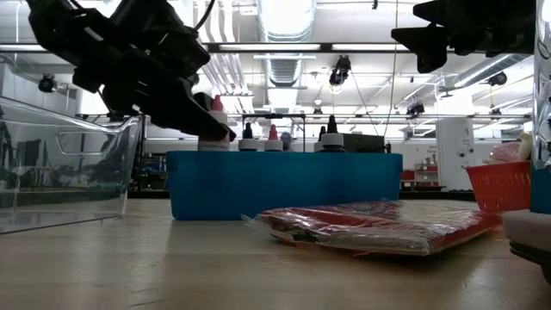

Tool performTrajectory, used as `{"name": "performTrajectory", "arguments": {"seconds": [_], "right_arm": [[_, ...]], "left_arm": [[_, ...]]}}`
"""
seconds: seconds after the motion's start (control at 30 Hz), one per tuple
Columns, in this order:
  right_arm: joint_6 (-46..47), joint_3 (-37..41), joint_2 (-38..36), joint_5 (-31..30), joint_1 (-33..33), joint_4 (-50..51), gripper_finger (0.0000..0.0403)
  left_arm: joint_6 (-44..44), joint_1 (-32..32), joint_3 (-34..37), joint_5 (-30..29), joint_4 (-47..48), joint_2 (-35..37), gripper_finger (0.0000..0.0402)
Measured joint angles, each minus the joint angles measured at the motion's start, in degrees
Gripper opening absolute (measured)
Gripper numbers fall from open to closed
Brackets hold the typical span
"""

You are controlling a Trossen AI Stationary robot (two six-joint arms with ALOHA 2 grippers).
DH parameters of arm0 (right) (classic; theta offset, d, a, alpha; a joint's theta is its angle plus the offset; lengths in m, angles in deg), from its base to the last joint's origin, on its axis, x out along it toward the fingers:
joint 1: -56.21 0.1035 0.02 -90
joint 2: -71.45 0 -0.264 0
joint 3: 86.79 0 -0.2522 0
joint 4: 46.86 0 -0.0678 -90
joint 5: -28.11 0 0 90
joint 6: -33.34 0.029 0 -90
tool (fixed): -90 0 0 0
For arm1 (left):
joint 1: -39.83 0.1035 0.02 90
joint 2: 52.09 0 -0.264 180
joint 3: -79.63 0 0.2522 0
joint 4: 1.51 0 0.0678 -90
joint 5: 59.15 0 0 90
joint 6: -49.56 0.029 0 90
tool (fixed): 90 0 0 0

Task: Pick & Place Food Item
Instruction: Put the pink food coloring bottle into the blue bin

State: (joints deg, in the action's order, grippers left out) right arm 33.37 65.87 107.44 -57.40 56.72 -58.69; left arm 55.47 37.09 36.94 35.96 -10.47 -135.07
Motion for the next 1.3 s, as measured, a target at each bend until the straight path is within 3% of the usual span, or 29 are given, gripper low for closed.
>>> {"name": "performTrajectory", "arguments": {"seconds": [0.57, 0.8, 1.3], "right_arm": [[0.00, -0.20, 0.00, -0.02, 0.00, -0.07, 0.0269], [0.00, -0.22, 0.00, -0.02, 0.00, -0.04, 0.0269], [0.73, -0.22, 0.00, -0.04, 0.00, -0.04, 0.0269]], "left_arm": [[0.40, -0.07, 0.70, 0.24, 0.19, 0.00, 0.0125], [2.45, -0.06, 0.93, 2.57, 0.82, -0.13, 0.0181], [4.79, -0.13, 0.88, 5.61, -0.64, 2.48, 0.0182]]}}
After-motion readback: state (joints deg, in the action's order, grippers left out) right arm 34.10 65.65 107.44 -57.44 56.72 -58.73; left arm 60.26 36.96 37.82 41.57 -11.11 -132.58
